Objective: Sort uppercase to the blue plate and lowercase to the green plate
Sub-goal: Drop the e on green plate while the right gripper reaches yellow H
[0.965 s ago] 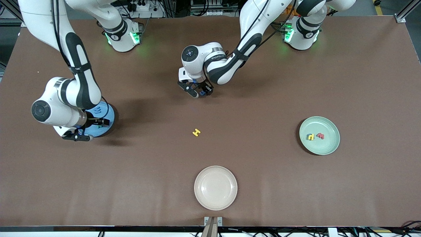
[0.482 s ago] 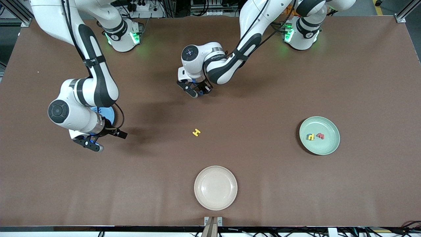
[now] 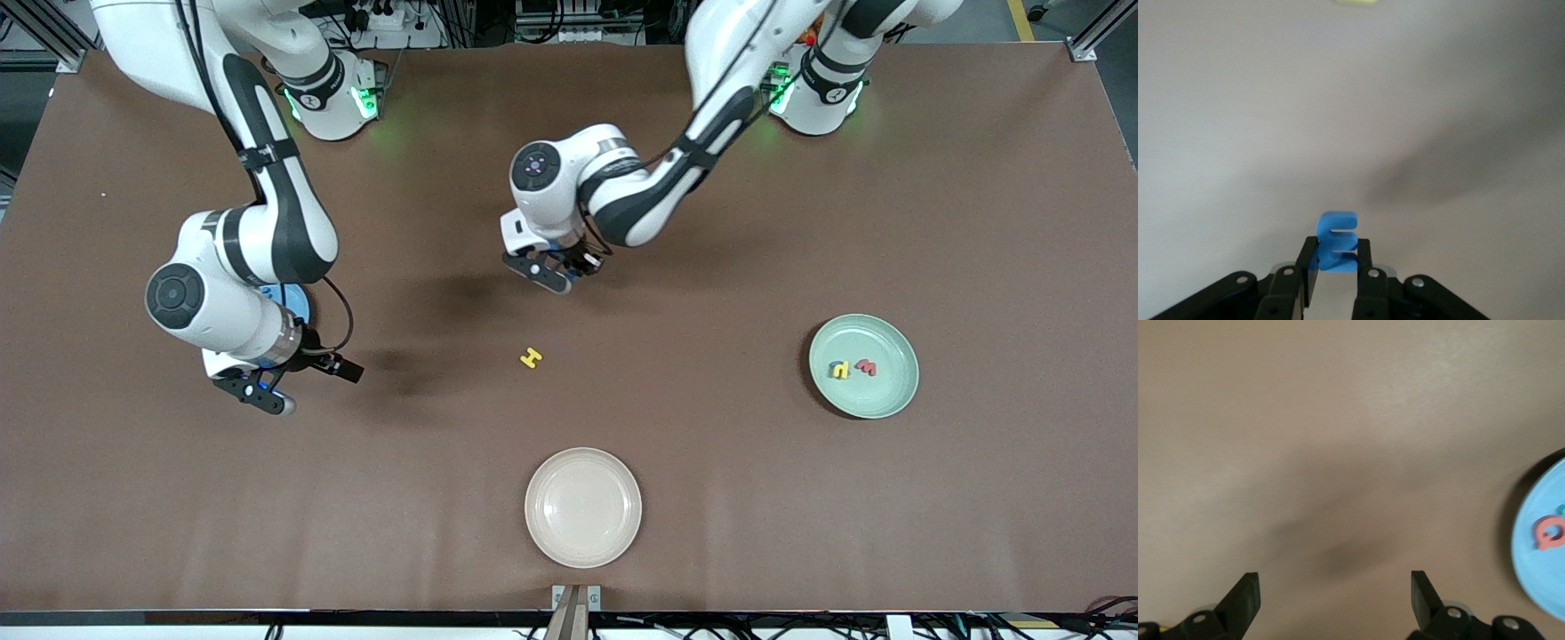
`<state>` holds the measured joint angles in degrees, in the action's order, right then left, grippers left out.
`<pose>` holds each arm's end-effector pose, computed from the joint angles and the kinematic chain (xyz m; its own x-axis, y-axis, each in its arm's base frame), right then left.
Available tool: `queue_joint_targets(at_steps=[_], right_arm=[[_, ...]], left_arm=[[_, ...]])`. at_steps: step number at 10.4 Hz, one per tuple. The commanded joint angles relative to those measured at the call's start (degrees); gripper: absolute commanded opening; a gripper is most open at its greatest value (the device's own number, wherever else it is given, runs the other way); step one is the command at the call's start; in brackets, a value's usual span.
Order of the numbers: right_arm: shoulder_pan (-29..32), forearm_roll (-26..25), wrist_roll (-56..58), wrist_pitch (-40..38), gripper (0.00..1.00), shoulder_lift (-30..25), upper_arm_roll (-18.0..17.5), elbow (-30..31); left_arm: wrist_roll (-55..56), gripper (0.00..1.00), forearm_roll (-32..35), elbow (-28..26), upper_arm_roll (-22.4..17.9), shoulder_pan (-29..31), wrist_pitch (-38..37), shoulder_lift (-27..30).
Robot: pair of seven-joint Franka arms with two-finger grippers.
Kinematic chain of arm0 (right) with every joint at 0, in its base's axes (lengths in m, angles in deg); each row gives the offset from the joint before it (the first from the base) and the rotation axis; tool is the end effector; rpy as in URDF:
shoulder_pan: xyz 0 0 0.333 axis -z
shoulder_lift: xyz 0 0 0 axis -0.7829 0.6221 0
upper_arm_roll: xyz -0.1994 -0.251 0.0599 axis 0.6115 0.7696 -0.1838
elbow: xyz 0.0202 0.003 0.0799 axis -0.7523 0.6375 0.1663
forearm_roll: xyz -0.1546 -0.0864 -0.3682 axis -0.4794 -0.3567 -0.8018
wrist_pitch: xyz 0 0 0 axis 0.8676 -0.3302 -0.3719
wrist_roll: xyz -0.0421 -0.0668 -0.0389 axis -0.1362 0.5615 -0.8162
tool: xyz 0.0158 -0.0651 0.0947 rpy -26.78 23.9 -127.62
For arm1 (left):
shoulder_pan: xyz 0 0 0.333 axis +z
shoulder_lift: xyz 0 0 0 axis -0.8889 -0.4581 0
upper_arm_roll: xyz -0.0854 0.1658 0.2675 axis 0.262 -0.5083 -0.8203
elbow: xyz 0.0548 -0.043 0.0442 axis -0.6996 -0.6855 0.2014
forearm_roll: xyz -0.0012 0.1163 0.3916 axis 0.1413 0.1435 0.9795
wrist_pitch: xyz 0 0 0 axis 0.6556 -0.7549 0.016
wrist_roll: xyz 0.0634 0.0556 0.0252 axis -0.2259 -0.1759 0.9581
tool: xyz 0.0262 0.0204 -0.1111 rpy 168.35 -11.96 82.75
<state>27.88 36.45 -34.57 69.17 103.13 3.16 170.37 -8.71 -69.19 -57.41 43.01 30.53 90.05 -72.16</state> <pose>0.6415 0.1404 0.2997 0.8977 -0.4366 -0.0592 -0.4403 -0.8938 -0.0852 0.4497 -0.5406 0.2612 0.8770 -0.4732 -0.0832 -0.4788 -0.8753 -0.0686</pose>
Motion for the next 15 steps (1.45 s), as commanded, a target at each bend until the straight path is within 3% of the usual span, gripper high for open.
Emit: queue_joint_targets(at_steps=[1,3,4,6,8,11,12,13,14,15], right_arm=[[0.1,-0.8,-8.0,3.7,1.0,2.0,-5.7,-2.1],[-0.3,-1.3,-14.7,7.0,1.0,4.7,-9.6,-3.4],[-0.7,-2.0,-17.6,7.0,1.0,6.0,-10.9,-4.8],[-1.0,-8.3,-28.3,6.9,1.0,9.2,-13.9,-8.6],[-1.0,-11.4,-38.3,6.7,1.0,13.3,-16.0,-13.1],[-1.8,-13.9,-47.9,6.6,1.0,17.0,-18.0,-16.4],[-1.9,-14.0,-49.3,6.7,1.0,18.5,-18.8,-18.0],[-2.7,-15.4,-51.6,6.7,1.0,19.7,-19.0,-19.3],[-3.2,-17.5,-54.3,6.8,1.0,20.5,-19.2,-20.3],[-3.8,-18.9,-55.4,6.9,1.0,20.8,-20.1,-20.6]], left_arm=[[-4.1,0.0,0.9,-2.4,5.5,14.2,-2.8,5.8],[-10.3,0.0,1.0,-2.4,7.3,25.6,-2.8,5.6],[-13.0,0.0,1.4,-2.7,7.2,28.7,-2.8,5.8],[-18.4,0.0,1.0,-4.1,7.2,37.1,-2.8,6.2],[-23.5,0.0,1.0,-4.8,6.4,42.5,-2.9,5.9],[-24.5,0.02,1.0,-6.1,1.4,43.8,-2.8,5.2],[-24.5,0.1,1.0,-7.0,0.3,43.8,-2.8,5.5],[-24.5,0.33,1.0,-7.5,-0.2,43.8,-2.8,5.6],[-24.5,0.99,1.0,-7.5,-0.9,43.8,-2.8,5.6],[-24.6,1.0,1.0,-7.4,-1.3,43.7,-2.8,6.1]])
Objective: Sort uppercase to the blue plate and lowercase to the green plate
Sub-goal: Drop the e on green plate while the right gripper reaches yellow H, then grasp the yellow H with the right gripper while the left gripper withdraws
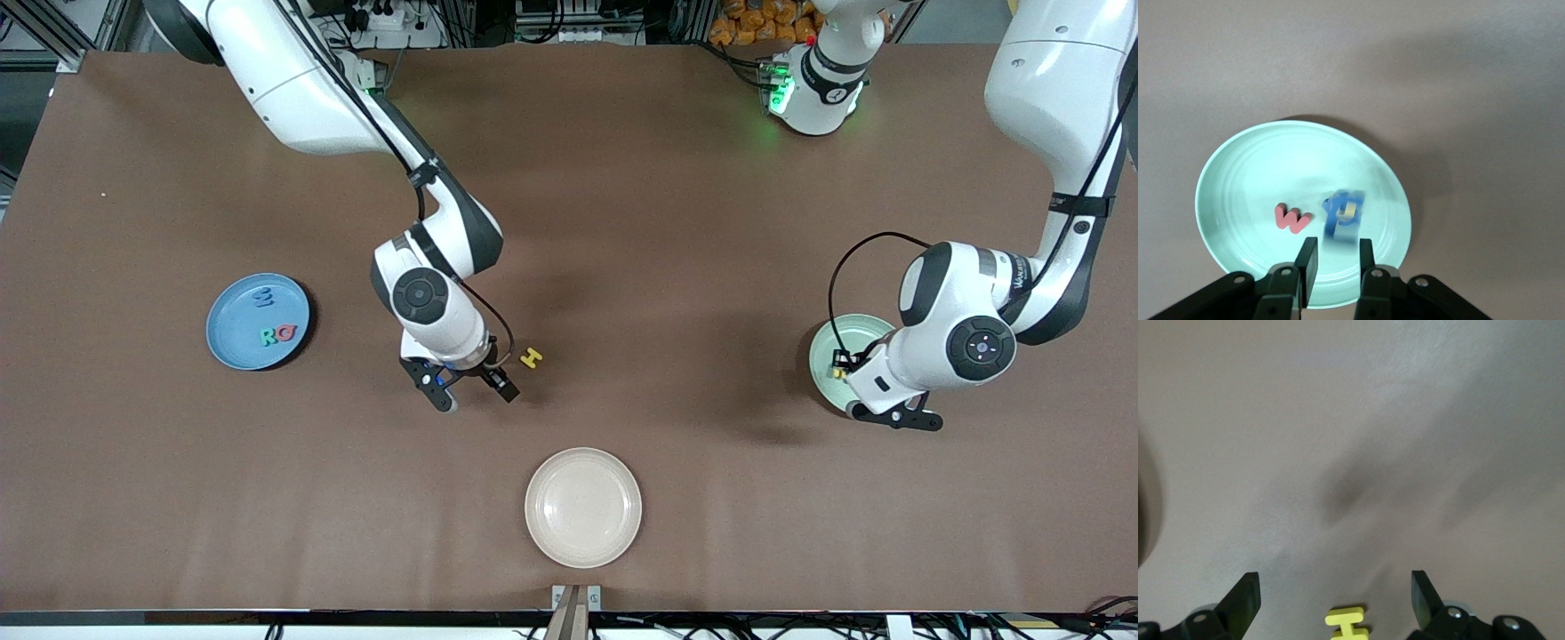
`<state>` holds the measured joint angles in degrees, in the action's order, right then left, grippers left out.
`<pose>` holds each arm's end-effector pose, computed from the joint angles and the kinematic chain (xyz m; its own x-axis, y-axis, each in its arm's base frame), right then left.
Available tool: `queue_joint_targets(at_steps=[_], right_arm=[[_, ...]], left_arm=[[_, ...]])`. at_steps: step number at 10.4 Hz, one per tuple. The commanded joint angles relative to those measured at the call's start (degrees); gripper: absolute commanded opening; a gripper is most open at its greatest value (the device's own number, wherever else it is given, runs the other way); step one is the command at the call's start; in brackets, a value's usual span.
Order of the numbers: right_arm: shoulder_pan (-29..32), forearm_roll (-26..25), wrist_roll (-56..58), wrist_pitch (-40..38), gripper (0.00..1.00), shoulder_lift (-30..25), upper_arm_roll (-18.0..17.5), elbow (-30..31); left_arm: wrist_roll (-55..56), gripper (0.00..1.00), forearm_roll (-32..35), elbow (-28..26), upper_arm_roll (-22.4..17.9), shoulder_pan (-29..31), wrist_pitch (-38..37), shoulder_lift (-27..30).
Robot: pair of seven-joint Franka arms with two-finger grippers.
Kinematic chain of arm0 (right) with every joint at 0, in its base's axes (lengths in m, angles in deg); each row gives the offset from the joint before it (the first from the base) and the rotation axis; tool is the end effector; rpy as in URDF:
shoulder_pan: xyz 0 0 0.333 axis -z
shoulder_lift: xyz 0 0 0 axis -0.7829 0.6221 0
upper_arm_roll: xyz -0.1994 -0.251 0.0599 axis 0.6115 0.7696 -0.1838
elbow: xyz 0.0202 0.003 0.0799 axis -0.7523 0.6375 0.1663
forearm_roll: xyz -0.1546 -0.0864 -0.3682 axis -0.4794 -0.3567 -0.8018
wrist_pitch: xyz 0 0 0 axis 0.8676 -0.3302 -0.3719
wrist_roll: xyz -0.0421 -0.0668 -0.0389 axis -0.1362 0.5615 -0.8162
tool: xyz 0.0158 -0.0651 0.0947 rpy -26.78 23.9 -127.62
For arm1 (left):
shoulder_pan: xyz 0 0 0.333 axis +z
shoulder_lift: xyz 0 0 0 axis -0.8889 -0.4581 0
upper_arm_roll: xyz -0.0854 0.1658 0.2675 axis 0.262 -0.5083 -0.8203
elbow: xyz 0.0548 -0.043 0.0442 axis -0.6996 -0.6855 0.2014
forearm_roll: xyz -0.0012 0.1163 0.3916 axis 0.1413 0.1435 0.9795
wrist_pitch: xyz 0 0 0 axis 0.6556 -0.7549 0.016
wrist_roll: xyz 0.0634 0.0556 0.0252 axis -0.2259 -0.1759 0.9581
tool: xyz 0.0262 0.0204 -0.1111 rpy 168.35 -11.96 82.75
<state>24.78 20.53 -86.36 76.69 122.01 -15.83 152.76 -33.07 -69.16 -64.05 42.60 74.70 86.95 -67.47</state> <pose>0.6276 0.3898 0.2166 0.6612 -0.7495 -0.0322 -0.7482 -0.6558 -0.1006 0.6631 -0.0738 0.2602 0.9679 -0.1593 -0.1947 -0.1744 -0.9826 -0.0633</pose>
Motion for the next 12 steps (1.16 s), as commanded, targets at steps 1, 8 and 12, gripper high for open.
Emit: queue_joint_targets(at_steps=[1,8,12], right_arm=[[-0.8,-3.3,-3.8,-0.5,1.0,2.4,-1.7,-3.1],[-1.5,-12.7,-7.9,1.7,0.87,5.5,-4.5,-2.2],[-1.5,-12.6,-6.8,2.1,0.7,6.4,-4.5,-2.2]], left_arm=[[-0.2,1.0,1.0,-0.4,-0.9,-0.6,-0.4,2.7],[-0.1,1.0,-8.9,11.4,-0.8,-4.8,-16.2,15.3],[-0.1,1.0,-9.1,11.3,-1.6,-5.5,-18.4,24.4]])
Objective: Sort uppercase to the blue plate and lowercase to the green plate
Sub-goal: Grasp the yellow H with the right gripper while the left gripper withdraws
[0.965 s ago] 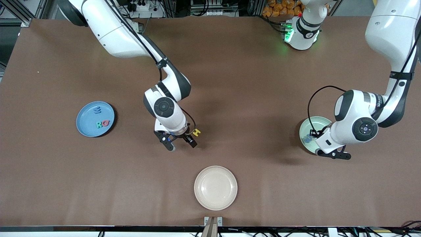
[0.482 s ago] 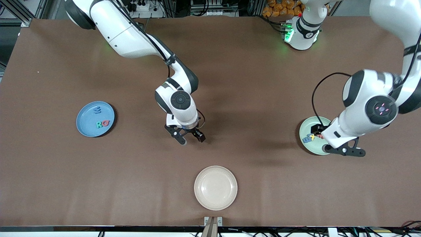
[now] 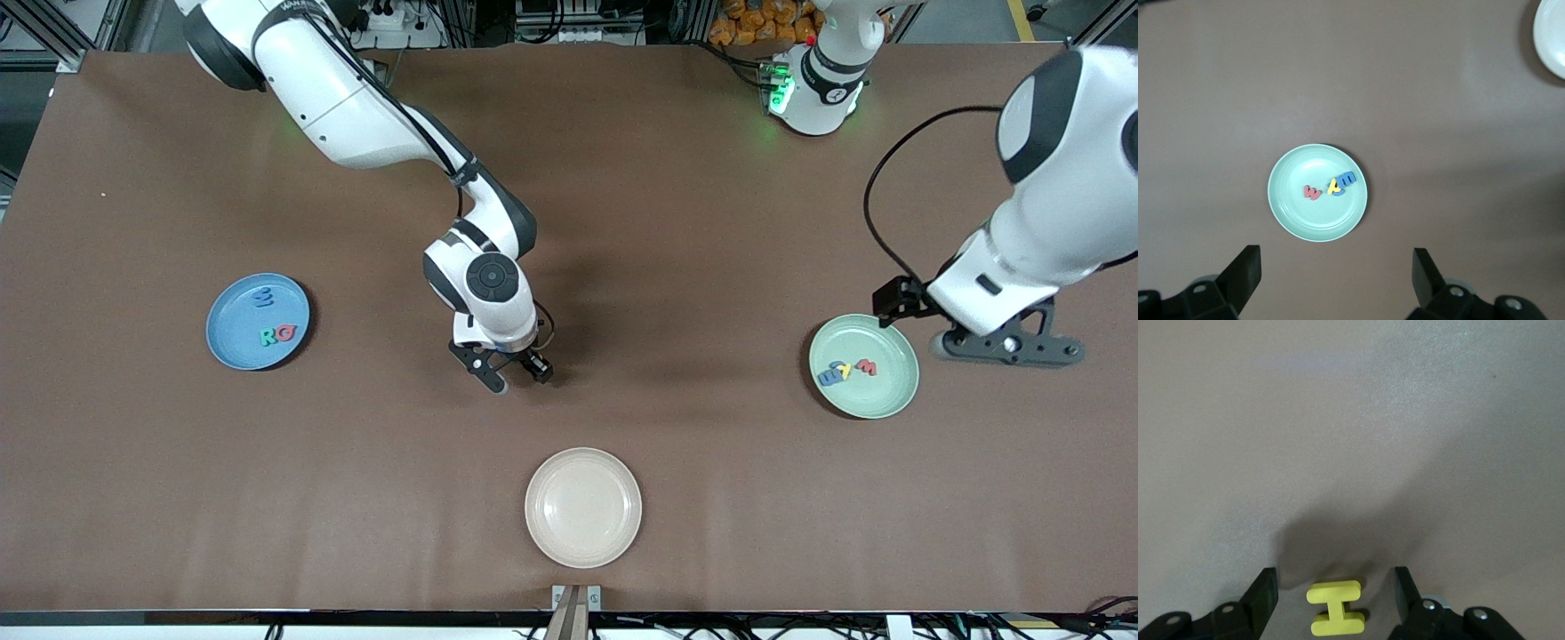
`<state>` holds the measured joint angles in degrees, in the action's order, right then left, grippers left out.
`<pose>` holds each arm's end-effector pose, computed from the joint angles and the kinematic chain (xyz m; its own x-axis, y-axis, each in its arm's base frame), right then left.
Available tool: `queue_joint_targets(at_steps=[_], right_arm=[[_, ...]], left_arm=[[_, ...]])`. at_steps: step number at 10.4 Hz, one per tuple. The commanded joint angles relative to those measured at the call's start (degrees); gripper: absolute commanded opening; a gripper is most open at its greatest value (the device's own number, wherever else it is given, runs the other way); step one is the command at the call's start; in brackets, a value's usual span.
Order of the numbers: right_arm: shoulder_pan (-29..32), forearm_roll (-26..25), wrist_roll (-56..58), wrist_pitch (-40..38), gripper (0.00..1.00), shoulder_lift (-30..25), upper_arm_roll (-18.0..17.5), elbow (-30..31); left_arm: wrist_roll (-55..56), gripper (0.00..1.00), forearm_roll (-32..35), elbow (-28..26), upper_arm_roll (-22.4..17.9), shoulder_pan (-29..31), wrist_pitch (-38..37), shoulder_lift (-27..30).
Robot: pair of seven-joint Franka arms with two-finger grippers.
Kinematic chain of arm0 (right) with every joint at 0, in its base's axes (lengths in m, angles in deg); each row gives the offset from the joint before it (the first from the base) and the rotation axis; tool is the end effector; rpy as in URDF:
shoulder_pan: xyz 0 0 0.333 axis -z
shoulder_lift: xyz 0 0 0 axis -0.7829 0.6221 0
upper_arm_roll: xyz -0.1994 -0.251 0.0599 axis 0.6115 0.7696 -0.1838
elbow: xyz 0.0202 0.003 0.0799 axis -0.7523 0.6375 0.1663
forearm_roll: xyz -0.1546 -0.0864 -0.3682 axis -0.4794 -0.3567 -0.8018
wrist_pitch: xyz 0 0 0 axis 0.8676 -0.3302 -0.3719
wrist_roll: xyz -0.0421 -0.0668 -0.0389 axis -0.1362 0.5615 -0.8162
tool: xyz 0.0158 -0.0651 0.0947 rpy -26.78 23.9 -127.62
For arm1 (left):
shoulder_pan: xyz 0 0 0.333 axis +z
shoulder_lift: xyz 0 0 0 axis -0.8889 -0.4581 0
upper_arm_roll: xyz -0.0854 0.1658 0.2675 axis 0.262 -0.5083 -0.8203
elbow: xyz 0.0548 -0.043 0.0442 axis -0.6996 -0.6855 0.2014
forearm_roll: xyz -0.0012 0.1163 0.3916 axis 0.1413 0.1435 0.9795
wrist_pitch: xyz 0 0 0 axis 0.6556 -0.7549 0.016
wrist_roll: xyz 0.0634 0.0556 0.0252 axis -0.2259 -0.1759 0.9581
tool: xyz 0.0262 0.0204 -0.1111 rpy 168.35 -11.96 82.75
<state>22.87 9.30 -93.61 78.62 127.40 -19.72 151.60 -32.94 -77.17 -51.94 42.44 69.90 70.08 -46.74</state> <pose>0.5895 0.4415 0.1641 0.7212 -0.6917 0.0375 -0.6890 -0.7219 -0.0641 0.6314 -0.1248 0.5656 0.9891 -0.1377 0.0520 -0.1334 -0.9880 -0.0783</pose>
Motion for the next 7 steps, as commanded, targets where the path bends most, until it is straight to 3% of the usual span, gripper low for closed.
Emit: queue_joint_targets(at_steps=[1,6,7], right_arm=[[0.4,-1.3,0.9,0.3,0.66,1.1,-0.7,-1.0],[0.4,-1.0,1.0,1.5,0.58,1.1,-1.2,-1.0],[0.4,-1.0,1.0,1.5,0.52,1.2,-1.2,-1.0]], left_arm=[[-0.3,1.0,-1.1,-1.0,-2.5,-1.7,-1.9,5.3],[-0.8,1.0,-3.7,-0.9,-14.3,-9.8,-3.9,8.1],[-1.4,1.0,-3.7,-0.9,-14.7,-10.0,-4.5,8.1]])
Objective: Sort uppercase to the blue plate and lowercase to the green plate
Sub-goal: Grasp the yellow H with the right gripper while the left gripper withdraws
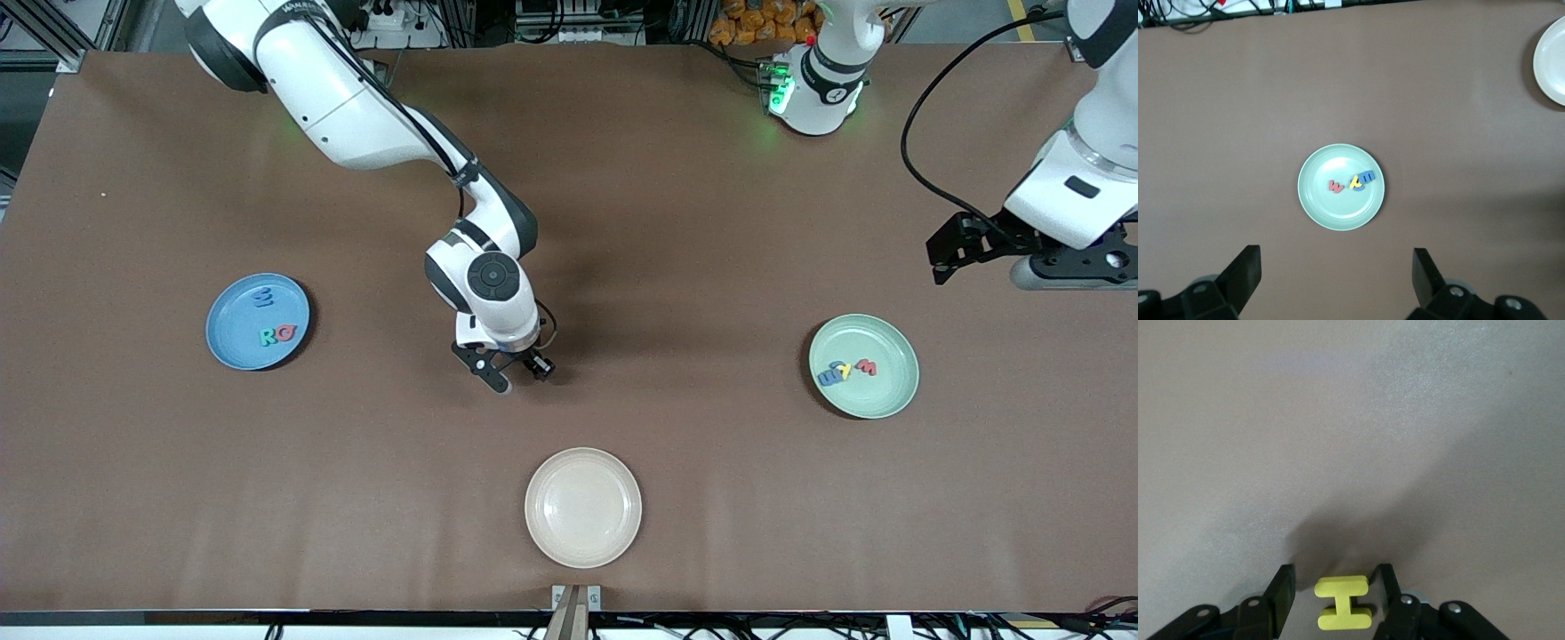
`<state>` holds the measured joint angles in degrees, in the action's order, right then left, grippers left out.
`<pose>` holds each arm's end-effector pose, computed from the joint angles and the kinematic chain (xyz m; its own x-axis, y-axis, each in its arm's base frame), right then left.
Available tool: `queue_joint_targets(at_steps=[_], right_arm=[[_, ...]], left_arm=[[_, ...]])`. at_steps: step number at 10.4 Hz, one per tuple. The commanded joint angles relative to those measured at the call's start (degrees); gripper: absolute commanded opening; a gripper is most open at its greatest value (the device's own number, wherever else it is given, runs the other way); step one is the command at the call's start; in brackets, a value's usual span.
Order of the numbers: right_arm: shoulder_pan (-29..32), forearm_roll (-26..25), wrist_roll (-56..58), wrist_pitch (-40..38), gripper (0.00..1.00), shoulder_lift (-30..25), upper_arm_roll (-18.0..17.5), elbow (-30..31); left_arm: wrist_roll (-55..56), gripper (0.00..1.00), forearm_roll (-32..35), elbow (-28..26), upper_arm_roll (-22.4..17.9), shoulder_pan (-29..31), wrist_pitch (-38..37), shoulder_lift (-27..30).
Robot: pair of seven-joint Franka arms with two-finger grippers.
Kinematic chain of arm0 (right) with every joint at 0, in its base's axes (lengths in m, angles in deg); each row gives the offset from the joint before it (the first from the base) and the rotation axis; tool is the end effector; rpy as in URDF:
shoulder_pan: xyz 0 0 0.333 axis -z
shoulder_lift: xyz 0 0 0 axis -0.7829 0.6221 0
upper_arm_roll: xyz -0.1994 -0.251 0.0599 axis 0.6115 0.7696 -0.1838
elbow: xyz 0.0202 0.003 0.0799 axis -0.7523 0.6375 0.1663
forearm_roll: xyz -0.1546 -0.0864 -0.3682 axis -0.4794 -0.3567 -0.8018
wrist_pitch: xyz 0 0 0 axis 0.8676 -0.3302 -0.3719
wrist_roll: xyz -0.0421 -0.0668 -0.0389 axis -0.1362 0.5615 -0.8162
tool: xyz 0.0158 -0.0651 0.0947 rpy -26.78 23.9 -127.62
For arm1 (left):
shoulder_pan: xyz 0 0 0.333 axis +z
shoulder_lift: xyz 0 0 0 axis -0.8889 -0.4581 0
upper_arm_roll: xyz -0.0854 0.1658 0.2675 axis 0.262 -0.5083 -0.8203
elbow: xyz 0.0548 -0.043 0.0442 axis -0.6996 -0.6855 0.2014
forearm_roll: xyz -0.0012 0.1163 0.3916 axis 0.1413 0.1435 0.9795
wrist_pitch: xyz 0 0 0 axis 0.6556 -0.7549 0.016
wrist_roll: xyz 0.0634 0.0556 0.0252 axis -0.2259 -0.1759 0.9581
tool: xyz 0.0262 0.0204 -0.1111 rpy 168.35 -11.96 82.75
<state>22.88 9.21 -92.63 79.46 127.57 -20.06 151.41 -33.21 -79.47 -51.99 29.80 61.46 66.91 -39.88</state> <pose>0.5891 0.4458 0.1653 0.7359 -0.6761 0.0360 -0.6723 -0.7360 -0.0798 0.6014 -0.0932 0.6276 0.9924 -0.0654 0.1039 -0.0555 -0.9939 -0.0952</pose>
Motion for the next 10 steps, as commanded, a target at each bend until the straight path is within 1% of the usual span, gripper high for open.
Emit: queue_joint_targets(at_steps=[1,2,5,7,9,10], right_arm=[[0.4,-0.9,0.0,1.0,0.5,1.2,-0.8,-0.8],[0.4,-0.9,0.0,1.0,0.49,1.2,-0.8,-0.7],[0.4,-0.9,0.0,1.1,0.32,1.3,-0.8,-0.7],[0.3,-0.9,1.1,1.0,0.23,1.7,-0.8,-0.7],[0.4,-1.0,1.6,1.0,0.23,1.6,-0.8,-0.7],[1.0,-0.9,4.4,0.2,0.23,1.1,-0.8,-0.8]], left_arm=[[-1.5,1.0,-1.4,-0.9,-2.1,-1.5,-1.7,1.2],[-1.5,1.0,-1.4,-0.8,-2.2,-1.5,-2.5,1.3],[-1.4,1.0,-1.4,-0.6,-2.2,-1.4,-4.1,1.7],[-1.2,1.0,-1.7,0.4,-2.2,-1.0,-4.6,1.7],[-1.1,1.0,-2.1,1.1,-2.9,-0.7,-5.0,1.6],[-1.1,1.0,-2.2,1.1,-2.9,-0.3,-5.3,1.5]])
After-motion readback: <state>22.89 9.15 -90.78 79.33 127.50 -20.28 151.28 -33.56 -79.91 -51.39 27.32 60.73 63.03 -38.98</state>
